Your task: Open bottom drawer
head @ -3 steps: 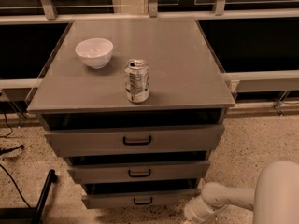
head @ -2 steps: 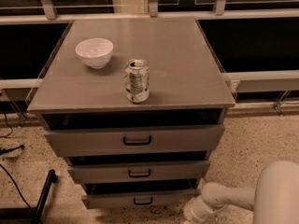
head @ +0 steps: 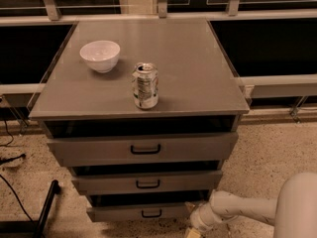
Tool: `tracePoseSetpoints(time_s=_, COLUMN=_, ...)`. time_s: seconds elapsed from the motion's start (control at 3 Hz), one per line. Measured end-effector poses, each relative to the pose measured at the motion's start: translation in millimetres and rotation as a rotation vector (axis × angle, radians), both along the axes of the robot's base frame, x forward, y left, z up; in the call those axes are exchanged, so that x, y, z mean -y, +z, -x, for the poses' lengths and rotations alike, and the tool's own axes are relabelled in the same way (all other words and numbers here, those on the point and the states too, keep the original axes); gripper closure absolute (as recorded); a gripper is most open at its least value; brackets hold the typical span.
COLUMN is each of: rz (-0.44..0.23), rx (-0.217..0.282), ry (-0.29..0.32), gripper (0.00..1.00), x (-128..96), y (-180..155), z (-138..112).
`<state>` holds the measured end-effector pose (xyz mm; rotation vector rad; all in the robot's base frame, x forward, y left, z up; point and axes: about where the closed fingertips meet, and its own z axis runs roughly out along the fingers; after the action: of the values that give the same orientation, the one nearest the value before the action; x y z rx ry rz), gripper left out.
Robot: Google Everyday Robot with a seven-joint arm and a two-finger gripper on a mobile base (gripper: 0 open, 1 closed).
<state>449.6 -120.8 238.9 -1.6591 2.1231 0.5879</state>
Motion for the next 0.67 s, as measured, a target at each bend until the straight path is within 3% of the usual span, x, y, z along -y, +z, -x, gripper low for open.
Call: tracePoseSetpoints(time_s=0.67, rz=-0.026, rx=0.062, ry=0.020, gripper=0.00, x=-7, y=-13, z=-30)
